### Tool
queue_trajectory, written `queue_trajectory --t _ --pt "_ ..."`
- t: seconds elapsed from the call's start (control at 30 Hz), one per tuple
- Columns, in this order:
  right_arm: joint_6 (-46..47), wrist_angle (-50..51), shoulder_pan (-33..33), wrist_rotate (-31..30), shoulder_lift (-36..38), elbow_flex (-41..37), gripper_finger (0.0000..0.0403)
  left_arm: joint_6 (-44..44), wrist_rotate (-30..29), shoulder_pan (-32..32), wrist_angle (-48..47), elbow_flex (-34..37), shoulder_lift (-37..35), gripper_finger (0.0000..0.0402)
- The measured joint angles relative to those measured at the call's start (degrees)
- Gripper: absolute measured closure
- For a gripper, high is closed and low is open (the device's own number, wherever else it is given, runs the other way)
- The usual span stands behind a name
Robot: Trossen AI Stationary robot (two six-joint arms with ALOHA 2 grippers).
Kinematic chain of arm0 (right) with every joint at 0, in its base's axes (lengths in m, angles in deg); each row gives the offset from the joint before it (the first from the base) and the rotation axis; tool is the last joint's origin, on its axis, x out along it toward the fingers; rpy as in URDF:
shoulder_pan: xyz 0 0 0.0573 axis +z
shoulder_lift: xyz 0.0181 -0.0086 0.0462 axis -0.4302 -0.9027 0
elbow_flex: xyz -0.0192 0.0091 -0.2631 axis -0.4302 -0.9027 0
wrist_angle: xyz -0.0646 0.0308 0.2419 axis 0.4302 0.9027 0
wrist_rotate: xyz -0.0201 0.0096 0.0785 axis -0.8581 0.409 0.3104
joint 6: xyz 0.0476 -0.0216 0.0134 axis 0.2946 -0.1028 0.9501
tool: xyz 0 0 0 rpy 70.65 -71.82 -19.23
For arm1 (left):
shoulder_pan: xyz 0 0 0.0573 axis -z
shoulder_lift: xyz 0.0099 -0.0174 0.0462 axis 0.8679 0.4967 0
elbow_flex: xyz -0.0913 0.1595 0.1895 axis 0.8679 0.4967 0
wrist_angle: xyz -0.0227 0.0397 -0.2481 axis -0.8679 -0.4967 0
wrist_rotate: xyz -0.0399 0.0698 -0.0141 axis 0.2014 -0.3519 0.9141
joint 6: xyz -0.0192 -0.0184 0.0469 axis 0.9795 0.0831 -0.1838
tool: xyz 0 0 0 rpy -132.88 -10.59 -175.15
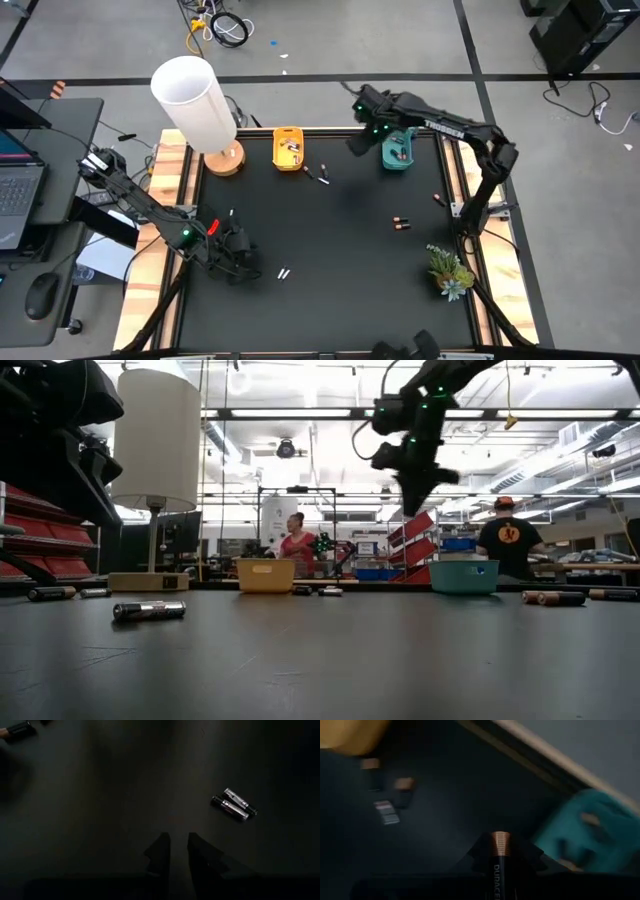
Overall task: Sort batteries
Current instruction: Put the black battery into the blue bin
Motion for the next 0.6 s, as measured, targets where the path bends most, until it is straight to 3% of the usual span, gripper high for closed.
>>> queue_trajectory --t 0.23,0.6 --pt "2.71 8.12 -2.05 -9.96 0.72 -0.45 0.0351 0.01 0.12 0.0 1.97 0.0 0.0 0.033" --pt "4.33 6.99 -5.72 -11.44 0.72 -8.55 0.0344 0.01 1.99 0.0 4.68 0.0 0.0 0.033"
